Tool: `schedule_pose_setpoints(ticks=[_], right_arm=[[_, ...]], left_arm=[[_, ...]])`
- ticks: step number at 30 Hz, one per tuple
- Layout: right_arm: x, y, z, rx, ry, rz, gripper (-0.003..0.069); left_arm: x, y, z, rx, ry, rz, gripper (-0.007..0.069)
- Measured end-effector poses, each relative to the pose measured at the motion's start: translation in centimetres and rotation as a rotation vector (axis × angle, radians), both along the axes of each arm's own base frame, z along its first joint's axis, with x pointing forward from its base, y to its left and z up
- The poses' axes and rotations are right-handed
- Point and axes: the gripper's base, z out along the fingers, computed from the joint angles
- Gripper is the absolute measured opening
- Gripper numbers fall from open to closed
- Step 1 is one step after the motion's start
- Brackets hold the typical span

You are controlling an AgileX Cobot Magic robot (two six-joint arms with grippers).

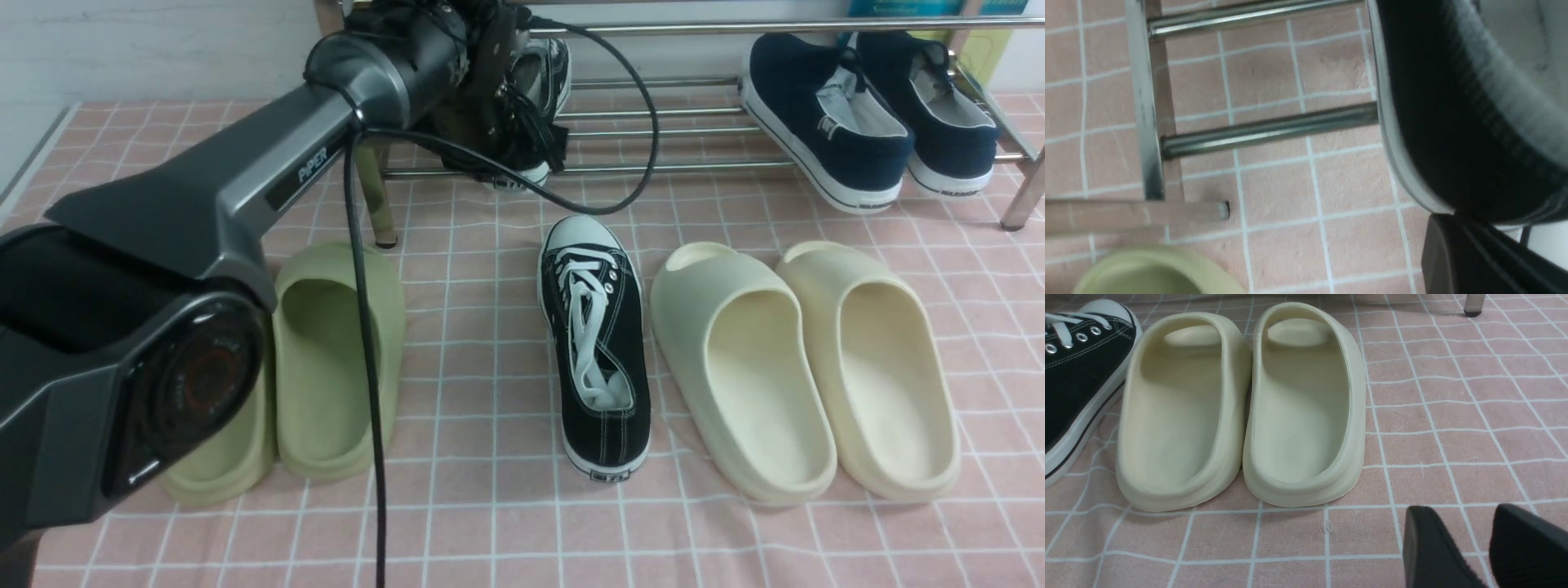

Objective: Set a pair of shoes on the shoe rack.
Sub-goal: Use the left arm to put a shoe into the shoe rack, then use the left arm to grab the shoe closest to it

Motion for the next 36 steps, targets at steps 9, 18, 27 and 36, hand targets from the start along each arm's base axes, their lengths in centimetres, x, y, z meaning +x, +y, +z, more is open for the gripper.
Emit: schedule_pose_setpoints(ticks=[9, 18, 27, 36], right_arm=[[0.0, 0.0, 0.0, 0.000, 0.000, 0.000, 0.0238], [0.0, 0.0, 0.0, 0.000, 0.000, 0.000, 0.0238], [0.0, 0.0, 0.0, 0.000, 0.000, 0.000, 0.0238], [0.0, 0.0, 0.0, 0.000, 0.000, 0.000, 0.0238]], left_arm=[[-5.9, -1.4, 5.5, 0.086, 0.142, -0.209, 0.0005], [-12.1, -2.4, 6.2, 0.097, 0.239, -0.387, 0.0014], [-14.3, -2.0, 0.0, -0.142, 0.255, -0.260, 0.0041], [-13.7, -2.7, -1.9, -0.191, 0.266, -0.227, 0.0392]])
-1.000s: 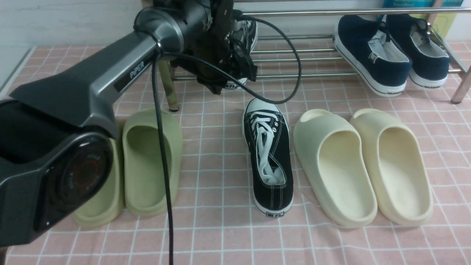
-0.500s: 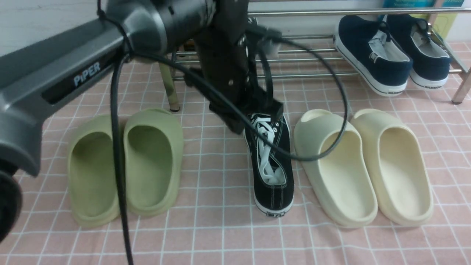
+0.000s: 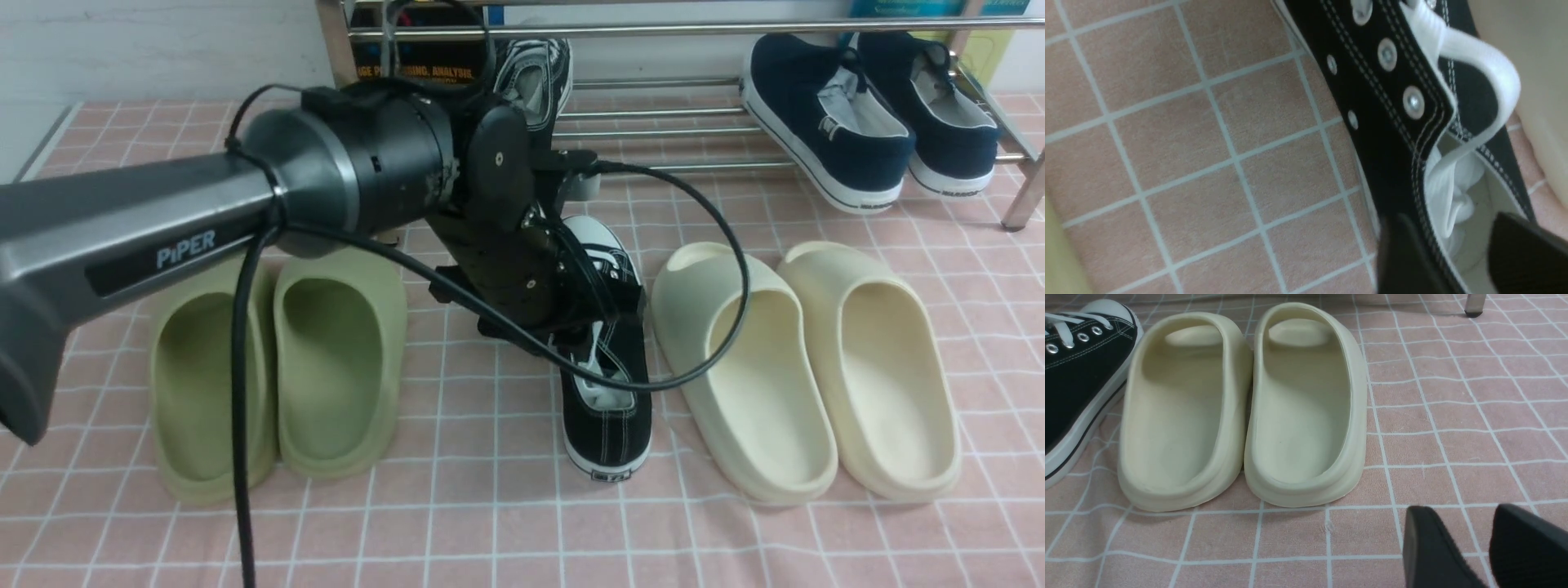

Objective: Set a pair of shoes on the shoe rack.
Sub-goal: Use the left arm to grab the shoe closest to it

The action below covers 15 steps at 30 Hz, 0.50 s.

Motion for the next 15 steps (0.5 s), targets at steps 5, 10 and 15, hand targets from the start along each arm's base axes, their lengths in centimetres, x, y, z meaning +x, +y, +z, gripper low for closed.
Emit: schedule_pose_setpoints(ticks=[5, 10, 15], right_arm=[[0.0, 0.0, 0.0, 0.000, 0.000, 0.000, 0.0238], [0.0, 0.0, 0.0, 0.000, 0.000, 0.000, 0.0238], [0.0, 0.0, 0.0, 0.000, 0.000, 0.000, 0.0238]], left_arm=[[0.7, -0.7, -1.4, -0.038, 0.001, 0.021, 0.0542], [1.8, -1.3, -4.4, -0.024, -0.004, 0.028, 0.0468], [2.1, -1.4, -5.0, -0.017, -0.014, 0.028, 0.0158]])
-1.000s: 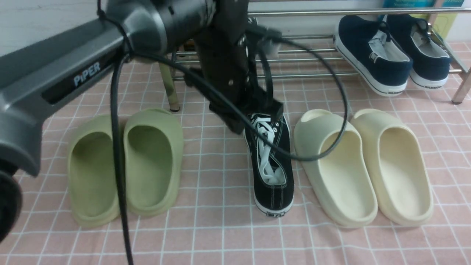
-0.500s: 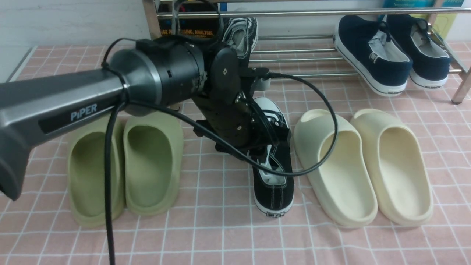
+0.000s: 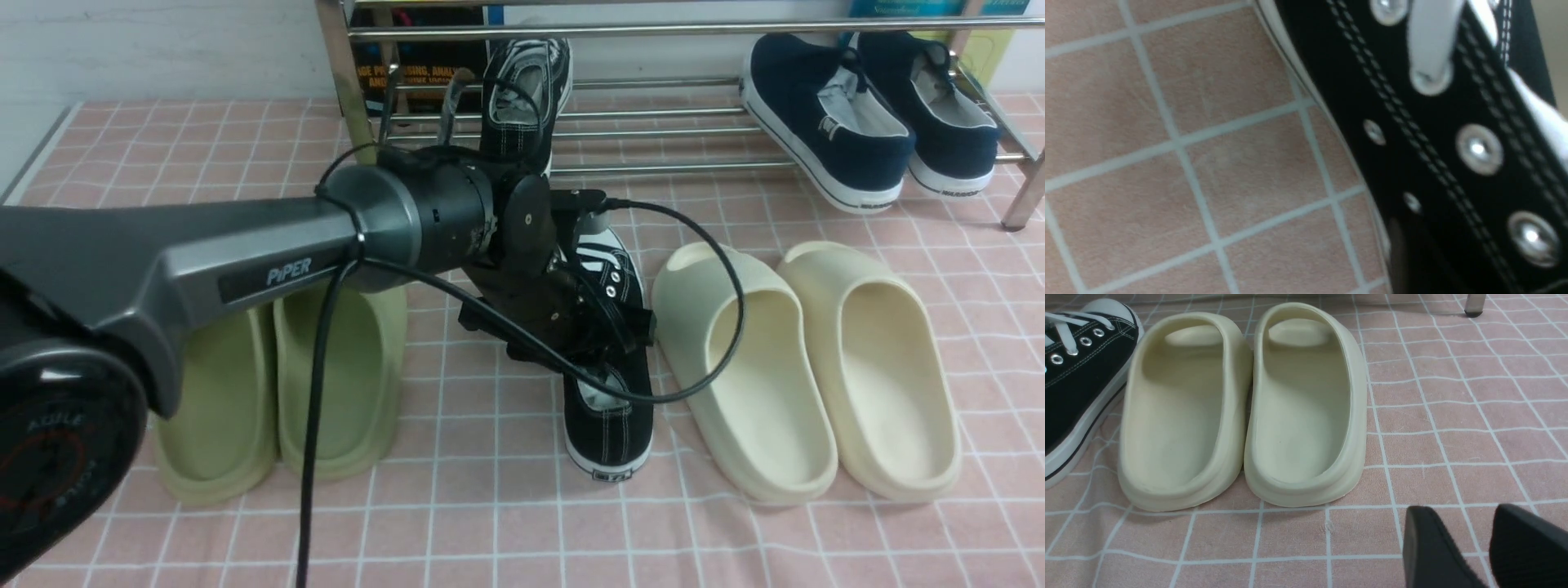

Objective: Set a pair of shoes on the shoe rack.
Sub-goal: Use the left arm to grab the shoe closest to it, then use the left arm to put a shoe into the shoe rack

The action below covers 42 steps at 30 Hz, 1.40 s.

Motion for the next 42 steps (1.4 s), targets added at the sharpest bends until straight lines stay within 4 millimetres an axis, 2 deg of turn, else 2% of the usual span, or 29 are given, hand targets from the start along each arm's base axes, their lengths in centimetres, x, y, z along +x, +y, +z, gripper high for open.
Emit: schedule_pose_setpoints(ticks=[1, 2, 7, 8, 9, 10, 12, 15, 19, 24, 32, 36, 42], right_arm=[[0.0, 0.0, 0.0, 0.000, 0.000, 0.000, 0.0238], [0.0, 0.0, 0.0, 0.000, 0.000, 0.000, 0.0238], [0.0, 0.0, 0.0, 0.000, 0.000, 0.000, 0.0238], [0.0, 0.0, 0.0, 0.000, 0.000, 0.000, 0.0238], [0.0, 0.0, 0.0, 0.000, 0.000, 0.000, 0.0238], [0.0, 0.0, 0.0, 0.000, 0.000, 0.000, 0.0238], [0.0, 0.0, 0.0, 0.000, 0.000, 0.000, 0.0238], [0.0, 0.0, 0.0, 0.000, 0.000, 0.000, 0.0238], [0.0, 0.0, 0.0, 0.000, 0.000, 0.000, 0.0238], [0.0, 0.0, 0.0, 0.000, 0.000, 0.000, 0.0238], [0.0, 0.0, 0.0, 0.000, 0.000, 0.000, 0.0238], [0.0, 0.0, 0.0, 0.000, 0.000, 0.000, 0.0238], [0.0, 0.0, 0.0, 0.000, 0.000, 0.000, 0.0238]], left_arm=[[0.1, 0.1, 0.0, 0.003, -0.002, 0.001, 0.0092], [0.0, 0.1, 0.1, 0.003, 0.000, 0.001, 0.0062], [-0.2, 0.1, 2.3, 0.001, 0.006, -0.009, 0.0035], [-0.1, 0.0, 4.0, -0.012, -0.009, -0.014, 0.0034], [-0.1, 0.0, 4.2, -0.015, -0.013, -0.014, 0.0034], [0.3, -0.3, 5.9, -0.045, -0.052, -0.015, 0.0034], [1.1, -0.9, 8.0, -0.092, -0.117, -0.014, 0.0034], [2.4, -1.8, 9.8, -0.134, -0.182, -0.015, 0.0034], [4.6, -3.2, 9.6, -0.118, -0.213, -0.018, 0.0034], [7.3, -4.1, 8.3, -0.048, -0.214, 0.045, 0.0034], [11.5, -2.4, 7.6, -0.070, -0.241, 0.154, 0.0034], [12.3, -1.5, 7.3, -0.087, -0.233, 0.174, 0.0034], [12.6, -1.1, 7.1, -0.086, -0.230, 0.135, 0.0034]])
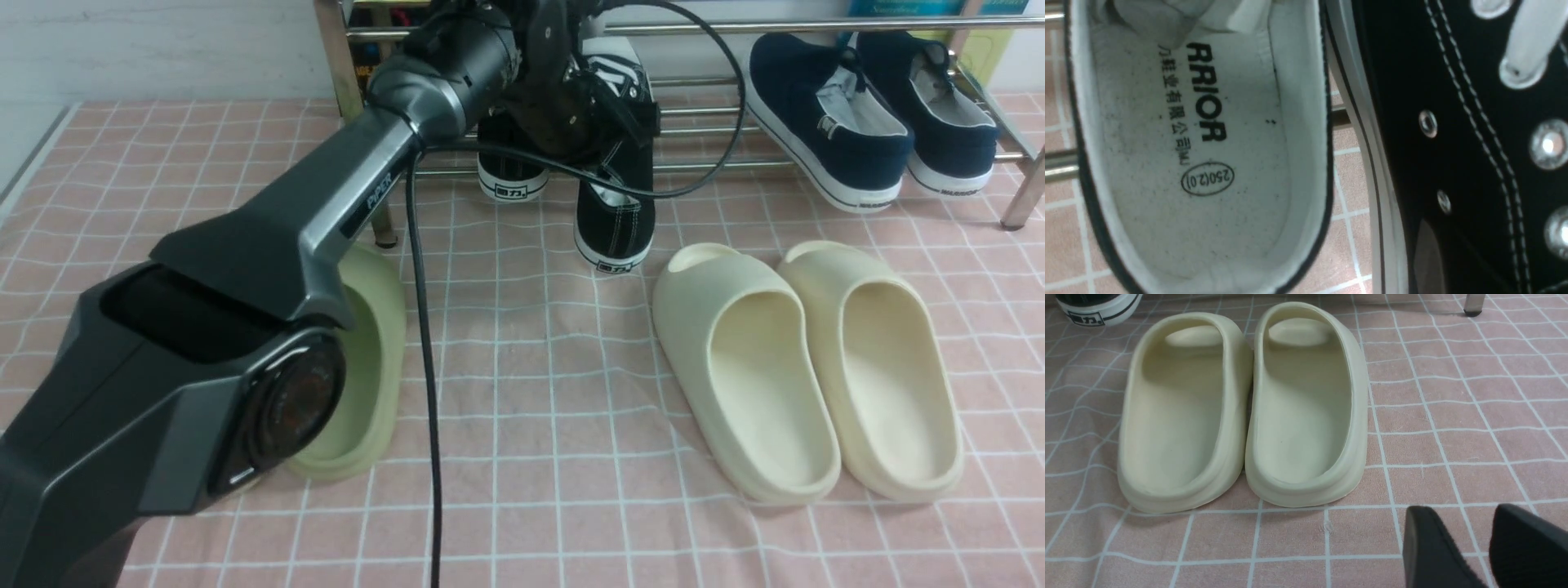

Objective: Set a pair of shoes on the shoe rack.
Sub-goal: Use the left arm to put a shoe into the shoe rack

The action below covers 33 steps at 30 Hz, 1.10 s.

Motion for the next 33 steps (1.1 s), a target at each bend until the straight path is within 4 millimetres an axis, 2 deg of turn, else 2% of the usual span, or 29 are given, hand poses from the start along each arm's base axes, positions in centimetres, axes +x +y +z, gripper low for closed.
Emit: schedule_pose_setpoints(ticks=[16, 22, 28, 33], right_arm=[[0.0, 0.0, 0.0, 0.000, 0.000, 0.000, 0.0238], [0.0, 0.0, 0.0, 0.000, 0.000, 0.000, 0.0238], [0.0, 0.0, 0.0, 0.000, 0.000, 0.000, 0.0238], [0.0, 0.0, 0.0, 0.000, 0.000, 0.000, 0.0238]], left_arm=[[0.9, 0.3, 0.5, 0.038, -0.124, -0.046, 0.0035], [1.0, 0.4, 0.3, 0.033, -0.120, -0.043, 0.0064], [1.3, 0.2, -1.3, 0.037, -0.088, -0.061, 0.0174], [1.1, 0.1, -1.1, 0.024, -0.083, -0.079, 0.0313]])
